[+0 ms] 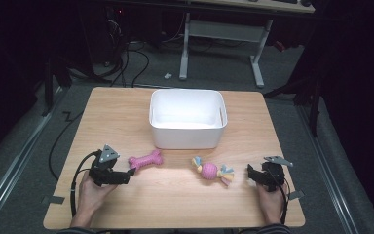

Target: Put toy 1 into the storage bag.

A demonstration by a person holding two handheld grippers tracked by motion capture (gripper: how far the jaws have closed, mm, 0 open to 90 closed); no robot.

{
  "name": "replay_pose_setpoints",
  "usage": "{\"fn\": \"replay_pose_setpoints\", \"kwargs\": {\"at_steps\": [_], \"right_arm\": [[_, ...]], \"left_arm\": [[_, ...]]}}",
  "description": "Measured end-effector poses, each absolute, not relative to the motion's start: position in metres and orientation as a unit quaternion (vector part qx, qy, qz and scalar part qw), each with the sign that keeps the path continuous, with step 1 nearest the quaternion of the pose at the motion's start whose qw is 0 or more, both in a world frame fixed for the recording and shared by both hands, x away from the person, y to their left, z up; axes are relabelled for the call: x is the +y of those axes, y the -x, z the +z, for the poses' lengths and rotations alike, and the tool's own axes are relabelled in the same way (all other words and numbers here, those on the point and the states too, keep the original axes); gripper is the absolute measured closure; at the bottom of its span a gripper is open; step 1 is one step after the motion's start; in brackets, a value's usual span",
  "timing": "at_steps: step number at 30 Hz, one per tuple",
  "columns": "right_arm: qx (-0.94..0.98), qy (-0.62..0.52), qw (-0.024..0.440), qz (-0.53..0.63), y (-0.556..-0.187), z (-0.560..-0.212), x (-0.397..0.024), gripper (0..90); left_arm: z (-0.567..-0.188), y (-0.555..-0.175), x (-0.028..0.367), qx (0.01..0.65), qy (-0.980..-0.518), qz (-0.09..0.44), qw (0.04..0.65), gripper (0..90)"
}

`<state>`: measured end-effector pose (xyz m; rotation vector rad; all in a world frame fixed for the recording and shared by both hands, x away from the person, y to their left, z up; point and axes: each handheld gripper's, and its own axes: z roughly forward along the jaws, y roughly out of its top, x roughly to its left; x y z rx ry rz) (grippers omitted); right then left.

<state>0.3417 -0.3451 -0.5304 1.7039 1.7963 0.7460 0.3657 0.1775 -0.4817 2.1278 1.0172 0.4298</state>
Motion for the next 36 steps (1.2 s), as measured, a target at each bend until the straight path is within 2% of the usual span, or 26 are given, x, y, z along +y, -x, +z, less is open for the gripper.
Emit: {"fn": "replay_pose_setpoints", "kwargs": {"at_steps": [13,36], "right_arm": [[0.669,-0.632,0.275,0.278,-0.342,-0.530,-0.345,25.0],[0.670,-0.631,0.275,0.278,-0.342,-0.530,-0.345,25.0]], "left_arm": [[-0.474,-0.376,0.160,0.372,-0.845,0.162,0.349,21.9],[-0.475,-0.399,0.123,0.330,-0.880,0.161,0.301,23.1]]}}
